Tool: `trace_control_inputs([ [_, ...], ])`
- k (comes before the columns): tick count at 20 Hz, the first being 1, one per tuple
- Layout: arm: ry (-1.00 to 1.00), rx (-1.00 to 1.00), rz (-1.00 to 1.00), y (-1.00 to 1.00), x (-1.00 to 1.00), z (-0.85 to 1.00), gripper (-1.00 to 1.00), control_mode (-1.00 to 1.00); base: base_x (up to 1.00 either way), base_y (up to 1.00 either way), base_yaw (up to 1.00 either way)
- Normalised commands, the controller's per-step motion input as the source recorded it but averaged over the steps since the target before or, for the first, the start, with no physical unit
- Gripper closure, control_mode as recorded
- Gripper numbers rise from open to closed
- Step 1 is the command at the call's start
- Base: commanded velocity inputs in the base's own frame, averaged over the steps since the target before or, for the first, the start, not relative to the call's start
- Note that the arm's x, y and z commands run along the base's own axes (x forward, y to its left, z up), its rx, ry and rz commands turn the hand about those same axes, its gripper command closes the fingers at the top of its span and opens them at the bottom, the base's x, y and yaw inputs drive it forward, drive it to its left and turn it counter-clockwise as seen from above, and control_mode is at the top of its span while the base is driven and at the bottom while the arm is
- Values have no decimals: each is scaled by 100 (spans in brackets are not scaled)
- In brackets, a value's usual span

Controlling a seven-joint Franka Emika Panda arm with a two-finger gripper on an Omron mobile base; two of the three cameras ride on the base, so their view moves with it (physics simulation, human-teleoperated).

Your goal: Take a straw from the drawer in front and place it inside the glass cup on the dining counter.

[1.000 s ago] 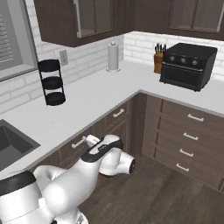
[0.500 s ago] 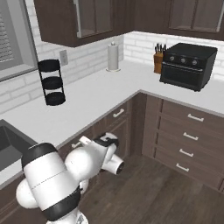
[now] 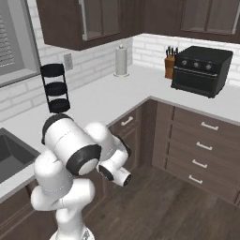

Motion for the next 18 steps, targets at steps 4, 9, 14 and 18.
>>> trace_control_inputs([
  [4, 0, 5, 6, 20, 16, -35, -100, -100, 0, 0, 0],
  [9, 0, 6, 6, 20, 30, -40, -100, -100, 0, 0, 0],
  [14, 0, 8, 5, 7, 51, -38, -100, -100, 0, 0, 0],
  [18, 0, 9, 5, 0, 64, -34, -100, -100, 0, 0, 0],
])
